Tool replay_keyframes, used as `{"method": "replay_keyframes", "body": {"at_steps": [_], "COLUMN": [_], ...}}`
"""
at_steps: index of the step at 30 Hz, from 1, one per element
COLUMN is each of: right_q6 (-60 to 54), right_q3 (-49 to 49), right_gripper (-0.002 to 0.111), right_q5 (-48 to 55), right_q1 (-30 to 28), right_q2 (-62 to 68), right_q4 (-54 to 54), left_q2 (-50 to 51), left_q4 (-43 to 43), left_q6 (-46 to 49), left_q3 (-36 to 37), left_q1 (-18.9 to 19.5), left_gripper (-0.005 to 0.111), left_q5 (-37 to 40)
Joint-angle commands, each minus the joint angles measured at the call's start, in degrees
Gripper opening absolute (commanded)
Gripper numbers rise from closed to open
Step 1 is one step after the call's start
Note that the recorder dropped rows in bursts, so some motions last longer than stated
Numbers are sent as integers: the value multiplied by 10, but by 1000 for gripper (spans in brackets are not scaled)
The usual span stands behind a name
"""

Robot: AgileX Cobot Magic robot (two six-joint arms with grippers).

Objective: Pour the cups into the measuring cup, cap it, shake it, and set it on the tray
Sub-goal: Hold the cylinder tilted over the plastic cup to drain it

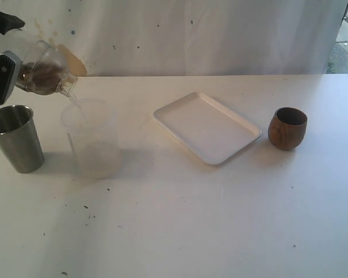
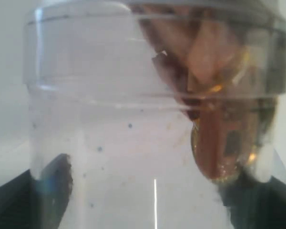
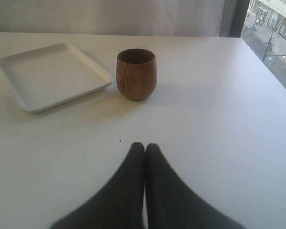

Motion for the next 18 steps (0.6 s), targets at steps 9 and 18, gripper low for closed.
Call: {"method": "replay_keyframes", "body": {"at_steps": [9,18], "right_q6": [-1,-1], "right_q3": [1,1], "right_gripper": [0,0], "right_q5": [-5,-5], "right_q1": [3,3], "right_q2": [-4,-4], "right_q4": [-2,-1], "left_q2": [-4,-4], "left_q4": [-21,-25], "left_q6": [28,42], "left_q3": [-9,-9], "left_q1": [-2,-2], "left_gripper": [0,0], "left_q5": [-18,-18]}}
